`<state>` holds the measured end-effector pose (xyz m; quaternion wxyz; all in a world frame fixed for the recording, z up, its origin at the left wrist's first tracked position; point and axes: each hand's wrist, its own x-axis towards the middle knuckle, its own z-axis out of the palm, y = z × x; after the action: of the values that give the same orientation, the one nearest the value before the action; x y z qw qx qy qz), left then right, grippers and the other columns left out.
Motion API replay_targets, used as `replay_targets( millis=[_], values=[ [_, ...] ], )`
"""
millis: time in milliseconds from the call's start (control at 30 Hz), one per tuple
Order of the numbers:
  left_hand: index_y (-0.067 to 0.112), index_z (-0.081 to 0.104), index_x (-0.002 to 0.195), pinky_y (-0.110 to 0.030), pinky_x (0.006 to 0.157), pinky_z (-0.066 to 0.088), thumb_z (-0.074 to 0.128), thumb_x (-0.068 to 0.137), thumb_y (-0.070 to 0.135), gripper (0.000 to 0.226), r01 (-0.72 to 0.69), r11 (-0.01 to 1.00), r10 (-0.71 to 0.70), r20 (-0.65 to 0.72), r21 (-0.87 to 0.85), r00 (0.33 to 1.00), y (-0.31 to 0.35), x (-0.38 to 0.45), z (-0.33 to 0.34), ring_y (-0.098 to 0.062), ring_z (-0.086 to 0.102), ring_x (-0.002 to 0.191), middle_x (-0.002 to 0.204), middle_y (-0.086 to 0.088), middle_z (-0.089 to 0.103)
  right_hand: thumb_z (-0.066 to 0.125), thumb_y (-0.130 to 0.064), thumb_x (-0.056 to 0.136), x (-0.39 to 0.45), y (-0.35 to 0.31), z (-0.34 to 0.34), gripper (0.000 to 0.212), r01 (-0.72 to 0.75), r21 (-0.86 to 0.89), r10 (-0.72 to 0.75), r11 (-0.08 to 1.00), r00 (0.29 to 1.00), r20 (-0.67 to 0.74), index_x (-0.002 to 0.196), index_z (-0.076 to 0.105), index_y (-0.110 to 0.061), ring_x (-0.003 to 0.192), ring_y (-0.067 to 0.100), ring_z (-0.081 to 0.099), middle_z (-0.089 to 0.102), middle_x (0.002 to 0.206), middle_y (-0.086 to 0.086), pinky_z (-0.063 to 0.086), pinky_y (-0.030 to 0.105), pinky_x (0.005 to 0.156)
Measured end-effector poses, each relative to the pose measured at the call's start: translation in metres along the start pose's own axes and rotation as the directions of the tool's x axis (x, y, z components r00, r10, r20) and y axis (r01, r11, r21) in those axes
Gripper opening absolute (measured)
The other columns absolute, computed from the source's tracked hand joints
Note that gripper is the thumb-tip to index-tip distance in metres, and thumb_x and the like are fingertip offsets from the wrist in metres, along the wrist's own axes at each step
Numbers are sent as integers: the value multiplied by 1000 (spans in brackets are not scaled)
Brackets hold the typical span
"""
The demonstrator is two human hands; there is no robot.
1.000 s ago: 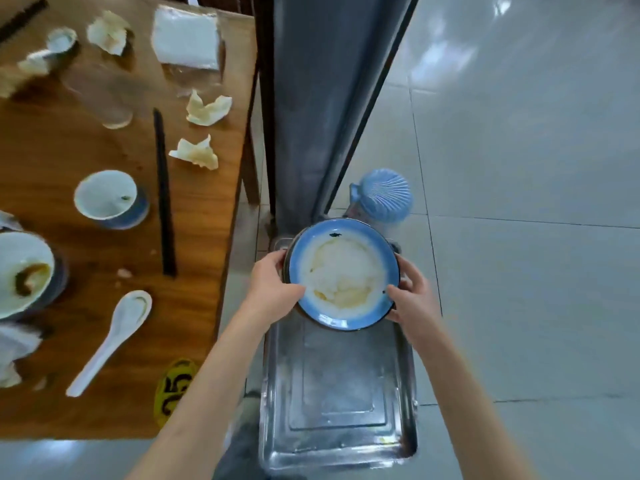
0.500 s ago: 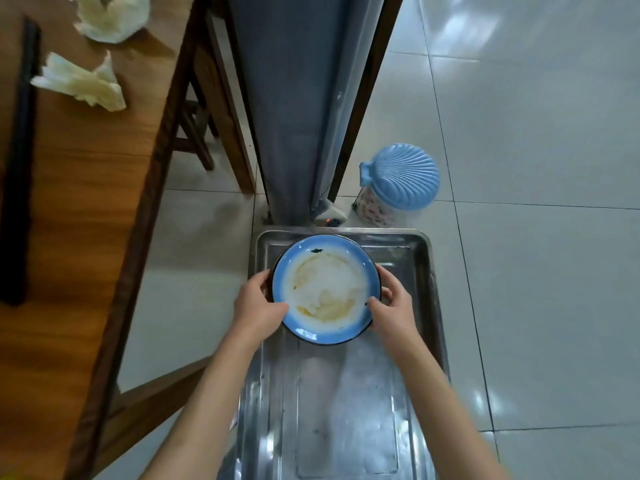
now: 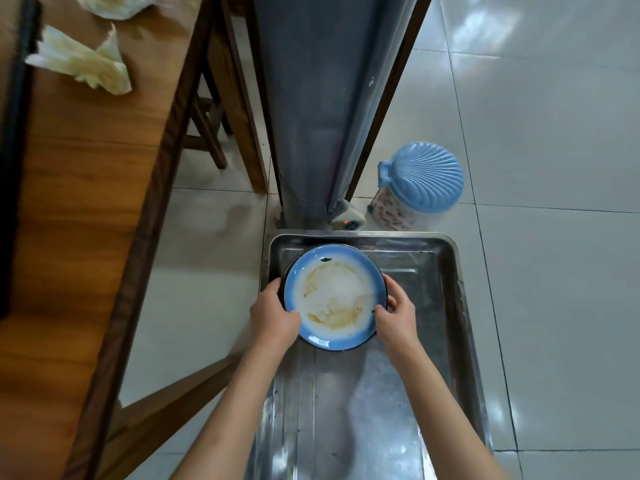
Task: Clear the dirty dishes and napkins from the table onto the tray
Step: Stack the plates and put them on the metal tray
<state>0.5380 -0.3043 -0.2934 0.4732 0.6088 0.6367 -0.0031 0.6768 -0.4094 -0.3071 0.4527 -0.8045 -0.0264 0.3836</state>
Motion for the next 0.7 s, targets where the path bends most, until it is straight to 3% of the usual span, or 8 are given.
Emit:
replay_targets(
  millis=[100, 200, 267, 367, 500, 600, 700],
  values=[
    [11, 41, 139, -26, 94, 38, 60, 79, -2, 64, -8, 1000, 8, -6, -3, 1000, 4, -1, 0, -24, 46, 123, 134, -8, 52, 38, 16, 82, 2, 0, 2, 62, -6, -1, 6, 1000, 1000, -17, 130, 52, -21, 114, 15, 53, 57, 125, 0, 47, 44, 99],
    [10, 49, 132, -19, 79, 34, 58, 79, -5, 56, -33, 999, 33, -8, -19, 999, 6, -4, -1, -14, 48, 100, 124, -9, 58, 37, 16, 84, 1, 0, 3, 64, -6, 12, 6, 1000, 1000, -12, 134, 49, -22, 117, 15, 52, 55, 131, 1, 45, 42, 101],
    [8, 44, 136, -18, 84, 33, 58, 80, -4, 59, -41, 999, 41, -2, -13, 999, 6, -8, -3, -18, 50, 110, 129, -9, 54, 39, 13, 86, -1, -2, 3, 65, -30, 16, 30, 999, 1000, -1, 141, 41, -23, 119, 15, 50, 51, 135, 2, 44, 42, 102],
    [9, 32, 144, -28, 103, 32, 62, 82, 0, 69, -65, 998, 65, -6, 18, 998, 11, -21, -6, -25, 38, 131, 143, -9, 41, 51, -1, 90, -11, -5, 0, 65, -77, -19, 76, 997, 996, -35, 146, 30, -26, 118, 18, 50, 48, 137, 5, 44, 45, 101],
    [14, 33, 144, -29, 104, 33, 61, 83, 1, 68, -141, 990, 142, -10, 28, 990, 25, -55, -19, -22, 40, 129, 142, -5, 42, 65, -17, 86, -44, -21, -13, 76, -54, -117, 46, 992, 997, -65, 148, 21, -30, 130, 23, 41, 36, 147, 4, 38, 47, 105],
    [20, 35, 143, -27, 100, 38, 61, 84, 3, 67, -196, 981, 196, 39, 4, 980, 38, -82, -36, -18, 44, 123, 136, -1, 47, 68, -20, 84, -76, -43, -26, 83, 22, -144, -25, 989, 1000, -16, 148, 17, -32, 135, 23, 35, 31, 150, 3, 34, 46, 108],
    [20, 30, 145, -33, 106, 38, 64, 84, 6, 72, -230, 973, 232, 92, -32, 968, 55, -107, -59, -19, 43, 126, 139, -1, 45, 67, -21, 84, -111, -69, -38, 82, 111, -168, -107, 979, 994, 34, 148, 16, -34, 135, 20, 34, 31, 150, -1, 34, 38, 107]
  ],
)
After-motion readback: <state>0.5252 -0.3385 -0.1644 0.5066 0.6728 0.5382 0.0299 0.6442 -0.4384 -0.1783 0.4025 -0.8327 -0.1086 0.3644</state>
